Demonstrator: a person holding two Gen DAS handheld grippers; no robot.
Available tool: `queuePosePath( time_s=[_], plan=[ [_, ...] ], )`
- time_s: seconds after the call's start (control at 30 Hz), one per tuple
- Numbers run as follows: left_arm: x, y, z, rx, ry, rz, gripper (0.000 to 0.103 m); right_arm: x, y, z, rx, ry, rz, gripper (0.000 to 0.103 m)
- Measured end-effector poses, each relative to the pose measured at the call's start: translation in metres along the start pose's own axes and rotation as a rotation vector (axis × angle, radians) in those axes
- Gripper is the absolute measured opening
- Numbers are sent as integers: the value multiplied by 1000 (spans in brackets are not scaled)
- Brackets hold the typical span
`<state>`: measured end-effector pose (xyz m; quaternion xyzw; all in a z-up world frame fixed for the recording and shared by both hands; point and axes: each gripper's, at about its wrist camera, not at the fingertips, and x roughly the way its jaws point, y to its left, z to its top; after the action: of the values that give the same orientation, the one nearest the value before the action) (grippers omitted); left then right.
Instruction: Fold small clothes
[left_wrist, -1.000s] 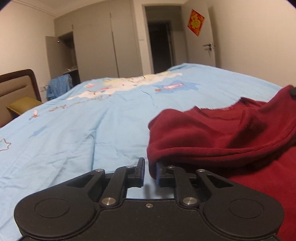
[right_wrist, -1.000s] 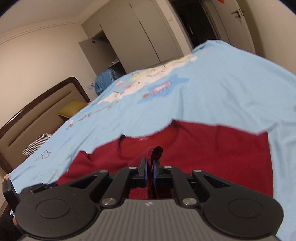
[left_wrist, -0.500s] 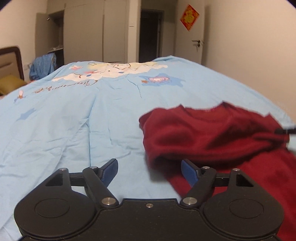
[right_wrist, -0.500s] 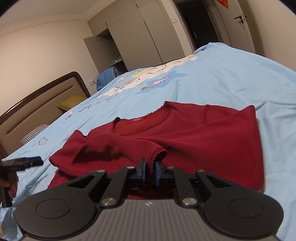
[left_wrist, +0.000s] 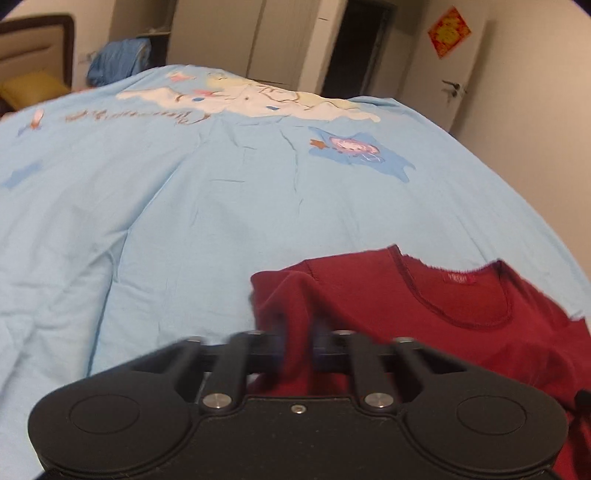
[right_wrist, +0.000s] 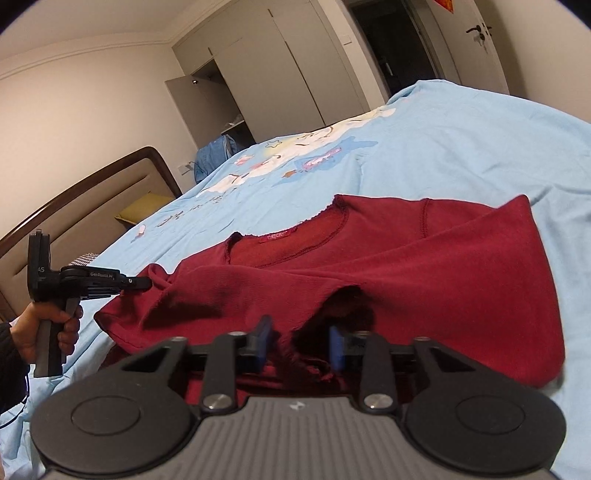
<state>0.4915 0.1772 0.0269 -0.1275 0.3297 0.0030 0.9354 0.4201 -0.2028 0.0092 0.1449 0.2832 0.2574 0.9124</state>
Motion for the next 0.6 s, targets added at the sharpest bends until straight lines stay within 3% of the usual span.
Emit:
queuePosePath(
  time_s=[0.1, 0.2, 0.4, 0.5, 0.6],
  plan=[
    [-17, 12, -8, -57, -106, -20, 6, 2, 7, 4, -25, -7, -3, 13],
    [-34, 34, -18, -149, -186, -67, 6, 8, 11, 8, -6, 2, 5, 10],
    [-19, 85, -35, -399, -155, 45, 0, 25, 5, 6, 42, 43, -21, 9],
    [-20, 97, -39, -416, -145, 34, 10, 21, 7, 3, 12, 43, -25, 11],
    [-28, 91, -39, -348, -158, -4, 24, 17, 8, 0, -3, 43, -27, 16]
  ],
)
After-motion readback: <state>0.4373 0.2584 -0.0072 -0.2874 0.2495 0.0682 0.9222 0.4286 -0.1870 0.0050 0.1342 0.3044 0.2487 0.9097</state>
